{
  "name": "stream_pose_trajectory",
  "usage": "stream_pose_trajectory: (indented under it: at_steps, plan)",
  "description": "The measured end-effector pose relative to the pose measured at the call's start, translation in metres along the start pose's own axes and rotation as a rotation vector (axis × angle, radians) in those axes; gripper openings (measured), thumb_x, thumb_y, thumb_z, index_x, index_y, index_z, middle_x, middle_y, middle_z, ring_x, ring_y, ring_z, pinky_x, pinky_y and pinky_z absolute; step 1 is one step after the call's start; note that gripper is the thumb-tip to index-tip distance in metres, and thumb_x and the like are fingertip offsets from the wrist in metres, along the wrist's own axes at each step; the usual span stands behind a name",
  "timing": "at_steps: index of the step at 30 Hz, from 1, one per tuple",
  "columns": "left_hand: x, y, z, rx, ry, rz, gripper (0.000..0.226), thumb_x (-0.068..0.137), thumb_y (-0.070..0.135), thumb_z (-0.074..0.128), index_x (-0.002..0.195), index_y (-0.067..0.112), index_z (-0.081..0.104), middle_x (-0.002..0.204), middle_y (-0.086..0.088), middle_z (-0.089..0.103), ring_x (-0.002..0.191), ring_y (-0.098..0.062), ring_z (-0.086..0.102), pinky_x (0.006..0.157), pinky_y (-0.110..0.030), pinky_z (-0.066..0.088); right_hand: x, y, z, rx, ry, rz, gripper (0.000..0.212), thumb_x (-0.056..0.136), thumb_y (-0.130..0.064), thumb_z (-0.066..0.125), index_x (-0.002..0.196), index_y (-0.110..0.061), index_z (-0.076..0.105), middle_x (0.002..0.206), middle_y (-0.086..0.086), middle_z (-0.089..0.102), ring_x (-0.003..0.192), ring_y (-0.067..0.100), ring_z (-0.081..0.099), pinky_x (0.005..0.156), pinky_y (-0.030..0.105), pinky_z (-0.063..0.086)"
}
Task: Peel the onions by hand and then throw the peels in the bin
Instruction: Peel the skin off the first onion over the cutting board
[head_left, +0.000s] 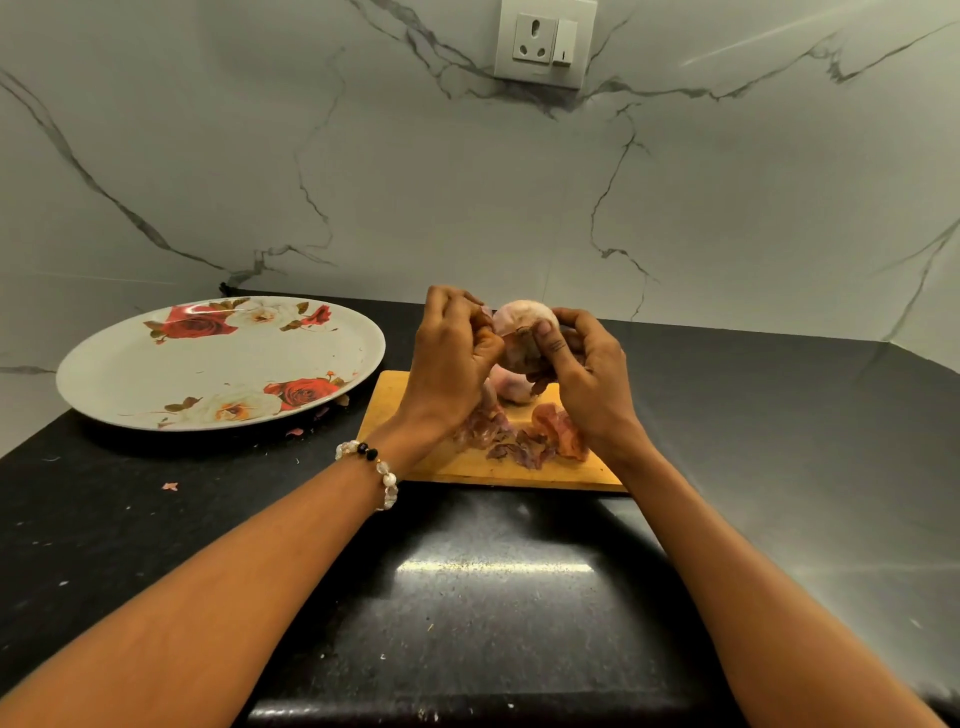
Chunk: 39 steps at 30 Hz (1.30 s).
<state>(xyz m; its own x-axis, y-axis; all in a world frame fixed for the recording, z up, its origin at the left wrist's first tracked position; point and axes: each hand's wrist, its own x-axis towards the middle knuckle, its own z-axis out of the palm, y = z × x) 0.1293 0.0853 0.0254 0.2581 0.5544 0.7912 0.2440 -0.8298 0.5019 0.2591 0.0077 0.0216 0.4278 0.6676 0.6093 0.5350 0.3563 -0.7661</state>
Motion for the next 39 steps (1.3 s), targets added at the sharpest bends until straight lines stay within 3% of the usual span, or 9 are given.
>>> stream_pose_trajectory:
  at_steps: [4,8,15,19,21,23,28,32,39]
  plan:
    - [0.004,-0.008,-0.004,-0.064,0.0,-0.022,0.01,0.089,0.007,0.064,0.096,0.0,0.063,0.097,-0.006,0.055,0.082,-0.015,0.058,0.07,-0.018,0.053,0.003,-0.002,-0.004,0.04,0.015,0.022,0.025,0.097,-0.031,0.053,0.115,-0.014,0.056,0.103,0.011,0.068,0.082,0.02,0.07,0.056,0.026,0.056]
    - [0.003,-0.004,-0.009,-0.076,0.016,0.034,0.018,0.083,0.019,0.073,0.094,0.006,0.069,0.093,-0.005,0.064,0.078,-0.007,0.059,0.067,-0.009,0.049,0.002,-0.001,-0.003,0.064,0.005,0.048,0.031,0.096,-0.033,0.052,0.116,-0.011,0.057,0.104,0.013,0.068,0.084,0.022,0.071,0.057,0.029,0.057]
    - [0.007,-0.003,-0.026,-0.038,0.043,-0.073,0.026,0.076,0.04,0.075,0.086,0.017,0.07,0.066,0.008,0.063,0.058,-0.009,0.063,0.057,-0.032,0.057,0.006,0.0,-0.009,0.209,0.012,0.175,0.031,0.102,-0.025,0.046,0.118,-0.001,0.058,0.101,0.014,0.066,0.075,0.019,0.068,0.053,0.029,0.053]
    - [0.008,-0.007,-0.023,0.054,0.037,0.028,0.025,0.073,0.035,0.08,0.075,0.01,0.072,0.086,-0.005,0.066,0.083,-0.016,0.059,0.065,-0.027,0.049,0.008,-0.002,-0.013,0.352,0.001,0.263,0.031,0.103,-0.026,0.045,0.112,-0.001,0.061,0.093,0.013,0.066,0.07,0.023,0.065,0.054,0.031,0.053]
    - [0.01,-0.006,-0.022,0.081,-0.01,0.096,0.021,0.07,0.021,0.084,0.084,0.011,0.072,0.103,-0.007,0.06,0.096,-0.013,0.054,0.076,-0.017,0.046,0.008,-0.004,-0.013,0.428,0.002,0.29,0.031,0.103,-0.025,0.044,0.107,-0.001,0.063,0.089,0.012,0.065,0.068,0.023,0.063,0.053,0.031,0.051]
    - [0.01,-0.006,-0.022,0.042,-0.086,0.15,0.031,0.071,0.006,0.082,0.098,0.012,0.068,0.102,-0.006,0.063,0.09,-0.007,0.058,0.077,-0.007,0.046,0.008,-0.007,-0.014,0.494,0.007,0.315,0.031,0.103,-0.025,0.043,0.1,-0.003,0.064,0.087,0.013,0.064,0.067,0.025,0.061,0.052,0.031,0.051]
    - [0.002,-0.001,-0.021,0.005,-0.076,0.191,0.014,0.087,0.012,0.068,0.101,0.013,0.071,0.081,-0.002,0.073,0.069,-0.008,0.067,0.068,-0.031,0.059,0.009,-0.009,-0.017,0.494,-0.017,0.335,0.03,0.103,-0.026,0.045,0.098,-0.003,0.063,0.086,0.017,0.062,0.064,0.025,0.059,0.05,0.029,0.051]
    - [0.004,0.004,-0.021,0.009,-0.024,0.169,0.038,0.084,0.027,0.071,0.118,0.015,0.064,0.089,-0.001,0.073,0.081,-0.012,0.067,0.075,-0.024,0.052,0.009,-0.008,-0.017,0.422,-0.081,0.308,0.031,0.1,-0.026,0.05,0.107,0.002,0.062,0.09,0.019,0.064,0.062,0.023,0.061,0.051,0.028,0.052]
    - [0.005,0.002,-0.017,-0.057,-0.015,0.135,0.017,0.075,0.015,0.079,0.091,0.013,0.075,0.102,-0.006,0.068,0.097,-0.018,0.063,0.08,-0.023,0.051,0.005,-0.008,-0.011,0.333,-0.165,0.251,0.045,0.09,-0.034,0.058,0.12,0.0,0.059,0.099,0.012,0.067,0.08,0.024,0.069,0.056,0.028,0.055]
